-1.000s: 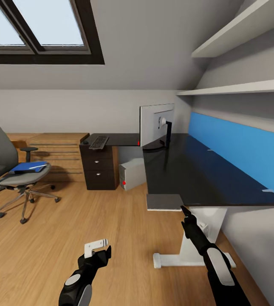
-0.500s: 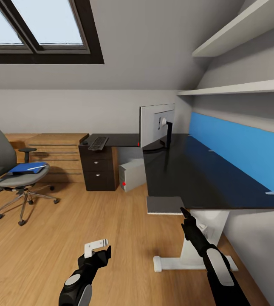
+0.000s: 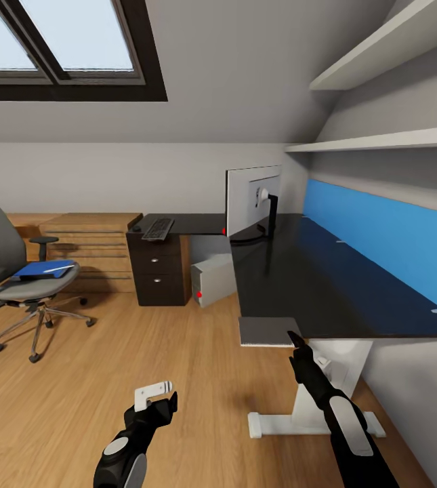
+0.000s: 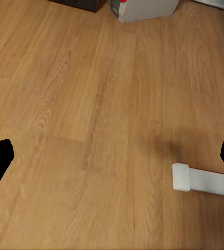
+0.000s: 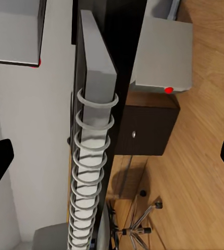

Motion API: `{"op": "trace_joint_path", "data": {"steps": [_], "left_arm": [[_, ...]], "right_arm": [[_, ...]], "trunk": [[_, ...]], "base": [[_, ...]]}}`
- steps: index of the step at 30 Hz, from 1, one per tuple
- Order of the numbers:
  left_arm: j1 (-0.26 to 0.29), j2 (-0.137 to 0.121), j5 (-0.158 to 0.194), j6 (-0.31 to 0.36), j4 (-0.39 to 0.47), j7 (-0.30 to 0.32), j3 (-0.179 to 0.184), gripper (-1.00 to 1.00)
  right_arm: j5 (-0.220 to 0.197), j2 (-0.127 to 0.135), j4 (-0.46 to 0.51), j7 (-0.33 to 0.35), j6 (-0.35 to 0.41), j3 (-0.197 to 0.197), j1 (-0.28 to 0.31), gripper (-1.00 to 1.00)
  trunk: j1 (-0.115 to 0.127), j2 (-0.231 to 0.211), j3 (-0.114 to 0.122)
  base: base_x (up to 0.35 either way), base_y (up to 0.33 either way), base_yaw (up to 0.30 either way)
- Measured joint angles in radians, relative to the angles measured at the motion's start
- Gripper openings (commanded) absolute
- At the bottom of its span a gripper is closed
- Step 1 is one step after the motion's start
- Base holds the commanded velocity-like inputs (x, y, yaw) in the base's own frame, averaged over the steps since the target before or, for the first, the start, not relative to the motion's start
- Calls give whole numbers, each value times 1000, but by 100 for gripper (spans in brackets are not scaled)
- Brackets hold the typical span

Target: In the bedroom, organize the workspace by keeping the computer under the desk, ensuring the monitor is on the desk, placing the keyboard on the desk next to the monitor, placing the mouse on the desk next to the keyboard, moving the folder from the swivel chair onto the desk next to the mouse, stacking the notebook on top of the folder with the pen on top of the notebook, and positioning the swivel chair next to the desk.

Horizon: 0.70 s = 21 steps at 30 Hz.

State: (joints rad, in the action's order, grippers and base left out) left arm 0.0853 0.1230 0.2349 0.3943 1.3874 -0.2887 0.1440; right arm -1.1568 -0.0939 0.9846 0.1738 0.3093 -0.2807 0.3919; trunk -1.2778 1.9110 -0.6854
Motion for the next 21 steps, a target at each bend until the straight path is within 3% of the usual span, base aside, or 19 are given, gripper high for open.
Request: {"op": "trace_joint_path", "data": {"steps": [17, 21], "left_arm": [[0, 0, 1, 0, 0, 0, 0, 100], [0, 0, 0, 0, 0, 0, 0, 100]], "right_arm": [[0, 0, 1, 0, 0, 0, 0, 100], [0, 0, 1, -1, 0, 0, 0, 100]], "trunk": [[0, 0, 0], [15, -28, 12]], "base": [[1, 1, 0], [0, 0, 0]]}}
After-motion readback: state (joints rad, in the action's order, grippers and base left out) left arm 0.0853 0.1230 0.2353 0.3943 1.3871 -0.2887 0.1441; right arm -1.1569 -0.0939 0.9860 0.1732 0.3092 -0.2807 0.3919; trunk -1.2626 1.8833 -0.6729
